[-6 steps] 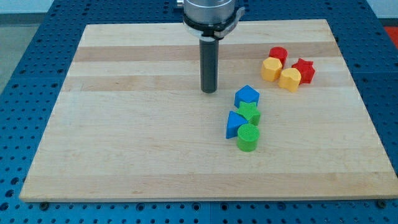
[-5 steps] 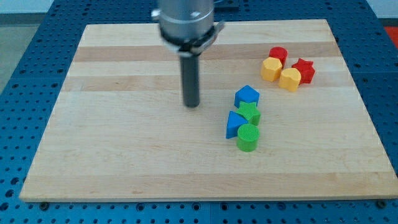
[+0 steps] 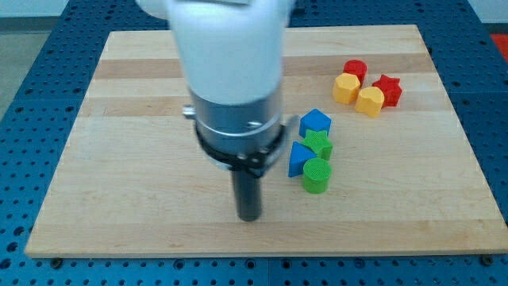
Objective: Move the blue cube towards the top center of the board
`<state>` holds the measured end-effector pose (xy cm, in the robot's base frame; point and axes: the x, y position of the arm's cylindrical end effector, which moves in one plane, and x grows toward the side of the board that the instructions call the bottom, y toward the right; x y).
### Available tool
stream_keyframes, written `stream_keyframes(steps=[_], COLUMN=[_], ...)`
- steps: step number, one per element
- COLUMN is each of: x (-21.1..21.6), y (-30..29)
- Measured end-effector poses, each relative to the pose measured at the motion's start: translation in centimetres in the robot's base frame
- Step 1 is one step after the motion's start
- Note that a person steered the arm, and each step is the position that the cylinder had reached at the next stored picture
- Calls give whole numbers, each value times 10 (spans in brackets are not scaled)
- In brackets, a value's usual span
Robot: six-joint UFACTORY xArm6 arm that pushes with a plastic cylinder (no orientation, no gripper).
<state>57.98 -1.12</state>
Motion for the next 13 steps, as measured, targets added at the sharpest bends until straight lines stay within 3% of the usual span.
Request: stream_keyframes(steps=[1, 2, 4, 5, 9, 13], x=[-2, -9, -13, -13, -110, -211], y=[13, 74, 107, 107, 104, 40])
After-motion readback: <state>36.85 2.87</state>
